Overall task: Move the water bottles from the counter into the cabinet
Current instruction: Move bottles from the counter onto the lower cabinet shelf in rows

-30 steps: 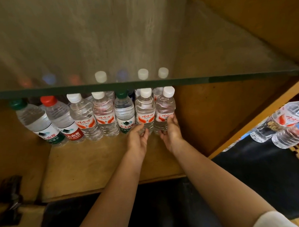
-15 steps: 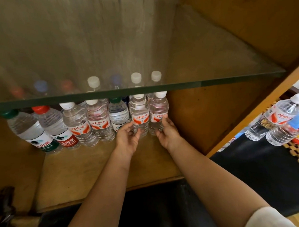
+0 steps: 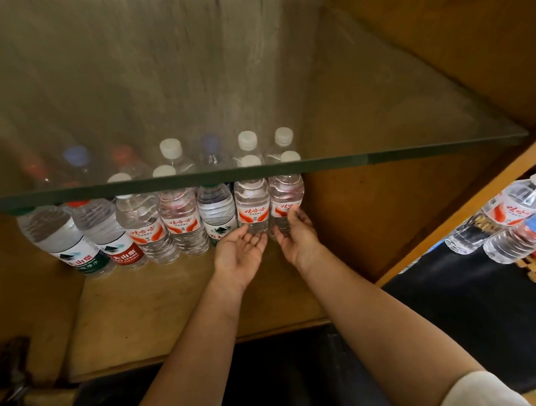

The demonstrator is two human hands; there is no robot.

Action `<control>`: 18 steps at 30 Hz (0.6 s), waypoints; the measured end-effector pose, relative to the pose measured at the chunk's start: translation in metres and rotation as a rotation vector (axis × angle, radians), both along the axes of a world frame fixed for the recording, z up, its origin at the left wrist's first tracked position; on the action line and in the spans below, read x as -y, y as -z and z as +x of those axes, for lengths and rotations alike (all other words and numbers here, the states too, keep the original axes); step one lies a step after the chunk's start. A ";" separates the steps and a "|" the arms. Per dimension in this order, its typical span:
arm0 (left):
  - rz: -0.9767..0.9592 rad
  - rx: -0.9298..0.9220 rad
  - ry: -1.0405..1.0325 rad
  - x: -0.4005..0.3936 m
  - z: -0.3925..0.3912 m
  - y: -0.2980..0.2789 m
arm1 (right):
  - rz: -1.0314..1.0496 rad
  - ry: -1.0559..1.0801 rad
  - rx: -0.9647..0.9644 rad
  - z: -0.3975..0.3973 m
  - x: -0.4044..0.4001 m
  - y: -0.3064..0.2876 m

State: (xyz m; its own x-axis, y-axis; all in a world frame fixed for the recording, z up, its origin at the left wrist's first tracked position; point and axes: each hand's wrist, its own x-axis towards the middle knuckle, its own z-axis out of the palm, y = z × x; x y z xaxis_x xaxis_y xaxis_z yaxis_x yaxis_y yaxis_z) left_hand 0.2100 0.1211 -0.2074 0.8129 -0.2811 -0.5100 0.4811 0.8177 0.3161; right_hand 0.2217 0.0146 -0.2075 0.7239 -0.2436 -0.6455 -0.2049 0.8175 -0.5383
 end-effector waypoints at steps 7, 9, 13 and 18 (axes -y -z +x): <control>0.036 0.030 0.033 0.003 0.001 -0.001 | -0.003 -0.023 -0.003 0.000 0.005 0.002; 0.076 0.043 0.049 0.002 -0.001 0.001 | -0.026 -0.082 -0.004 -0.004 0.009 0.000; 0.186 0.050 0.111 -0.004 -0.007 0.008 | -0.210 -0.262 -0.059 -0.021 0.008 -0.007; 0.548 0.051 0.215 -0.008 -0.031 0.019 | -0.498 -0.568 0.050 -0.072 0.007 -0.005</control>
State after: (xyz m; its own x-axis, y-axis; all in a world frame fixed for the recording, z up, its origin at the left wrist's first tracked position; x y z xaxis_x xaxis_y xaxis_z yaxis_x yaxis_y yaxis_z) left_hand 0.1792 0.1296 -0.2260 0.7944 -0.1487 -0.5890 0.5908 0.4144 0.6922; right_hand 0.1497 0.0073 -0.2029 0.8507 -0.0786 -0.5197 -0.4876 0.2513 -0.8361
